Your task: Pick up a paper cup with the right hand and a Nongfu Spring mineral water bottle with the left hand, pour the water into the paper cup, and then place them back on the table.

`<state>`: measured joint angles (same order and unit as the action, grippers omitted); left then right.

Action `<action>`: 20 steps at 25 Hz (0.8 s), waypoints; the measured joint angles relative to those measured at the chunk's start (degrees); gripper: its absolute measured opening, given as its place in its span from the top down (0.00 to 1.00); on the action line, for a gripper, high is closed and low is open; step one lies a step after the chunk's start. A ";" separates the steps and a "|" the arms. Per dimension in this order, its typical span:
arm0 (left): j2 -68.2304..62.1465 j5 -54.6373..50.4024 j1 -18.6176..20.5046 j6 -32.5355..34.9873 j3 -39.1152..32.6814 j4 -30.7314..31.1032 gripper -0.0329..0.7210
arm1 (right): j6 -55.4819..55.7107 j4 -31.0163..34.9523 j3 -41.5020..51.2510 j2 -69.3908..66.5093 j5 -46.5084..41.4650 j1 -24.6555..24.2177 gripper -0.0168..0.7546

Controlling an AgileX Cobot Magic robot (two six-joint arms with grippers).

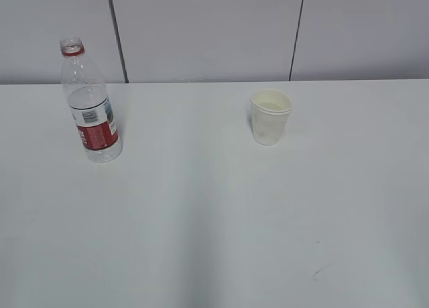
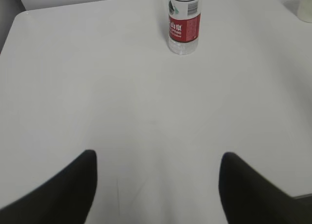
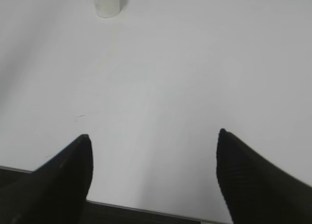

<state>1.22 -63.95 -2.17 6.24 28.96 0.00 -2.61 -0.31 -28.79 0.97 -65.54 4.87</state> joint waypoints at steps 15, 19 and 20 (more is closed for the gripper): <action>0.00 0.06 0.00 0.00 0.00 -0.80 0.39 | 0.00 0.00 0.00 0.00 0.00 0.00 0.22; 0.00 0.06 0.00 0.00 0.00 -1.80 0.40 | 0.00 0.00 0.00 0.00 0.00 0.00 0.22; 0.00 0.06 0.00 0.00 0.00 -1.84 0.40 | 0.00 0.00 0.00 0.00 0.00 0.00 0.22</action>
<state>1.22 -63.89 -2.17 6.24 28.96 -1.84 -2.61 -0.31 -28.79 0.97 -65.54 4.87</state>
